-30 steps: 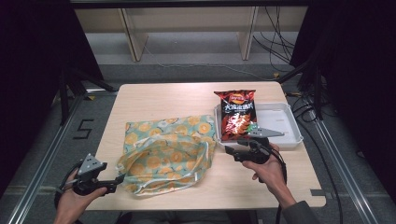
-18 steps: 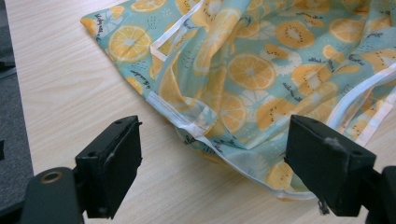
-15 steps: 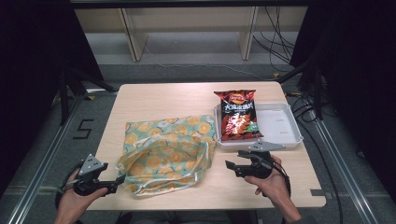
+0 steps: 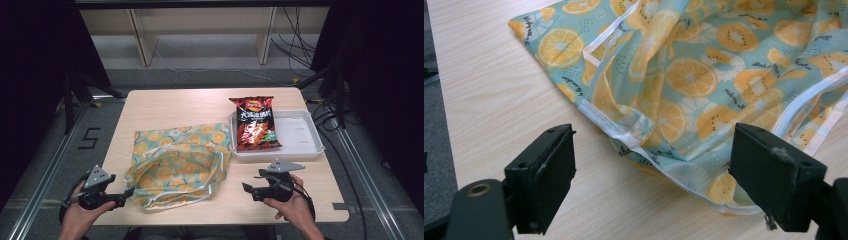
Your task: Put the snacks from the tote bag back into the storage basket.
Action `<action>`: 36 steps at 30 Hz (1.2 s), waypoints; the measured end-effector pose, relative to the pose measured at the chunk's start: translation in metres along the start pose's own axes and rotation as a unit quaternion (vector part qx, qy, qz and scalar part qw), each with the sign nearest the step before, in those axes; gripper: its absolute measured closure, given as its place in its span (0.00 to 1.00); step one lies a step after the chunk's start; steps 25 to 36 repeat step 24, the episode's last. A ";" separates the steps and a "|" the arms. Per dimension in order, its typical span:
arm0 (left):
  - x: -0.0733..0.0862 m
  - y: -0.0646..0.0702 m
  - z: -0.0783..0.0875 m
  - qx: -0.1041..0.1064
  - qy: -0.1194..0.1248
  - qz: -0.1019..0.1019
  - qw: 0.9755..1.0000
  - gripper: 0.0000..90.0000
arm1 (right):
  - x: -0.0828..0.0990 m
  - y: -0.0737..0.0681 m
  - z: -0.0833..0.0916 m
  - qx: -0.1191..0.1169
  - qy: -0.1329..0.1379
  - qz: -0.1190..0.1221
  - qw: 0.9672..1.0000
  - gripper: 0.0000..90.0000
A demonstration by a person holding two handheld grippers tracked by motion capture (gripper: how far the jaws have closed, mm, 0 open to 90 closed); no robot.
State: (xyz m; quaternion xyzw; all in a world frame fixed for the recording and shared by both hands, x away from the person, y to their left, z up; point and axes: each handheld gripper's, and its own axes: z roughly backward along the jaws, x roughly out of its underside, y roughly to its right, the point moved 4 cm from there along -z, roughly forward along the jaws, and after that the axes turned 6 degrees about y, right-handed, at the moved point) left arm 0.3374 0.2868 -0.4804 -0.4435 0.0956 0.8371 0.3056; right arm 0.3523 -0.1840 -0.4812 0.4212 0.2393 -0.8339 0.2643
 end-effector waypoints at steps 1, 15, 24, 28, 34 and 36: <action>0.000 0.000 0.000 -0.001 0.000 0.001 1.000 0.20 | 0.002 -0.004 0.001 0.000 0.001 -0.016 1.000 0.22; 0.001 -0.001 -0.002 0.001 0.001 0.000 1.000 0.19 | 0.013 -0.001 0.008 0.029 -0.014 0.003 0.999 0.20; 0.002 0.000 -0.002 -0.004 -0.005 0.002 1.000 0.19 | 0.013 0.001 0.009 0.039 -0.012 0.006 0.999 0.20; 0.002 0.000 -0.002 -0.004 -0.005 0.002 1.000 0.19 | 0.013 0.001 0.009 0.039 -0.012 0.006 0.999 0.20; 0.002 0.000 -0.002 -0.004 -0.005 0.002 1.000 0.19 | 0.013 0.001 0.009 0.039 -0.012 0.006 0.999 0.20; 0.002 0.000 -0.002 -0.004 -0.005 0.002 1.000 0.19 | 0.013 0.001 0.009 0.039 -0.012 0.006 0.999 0.20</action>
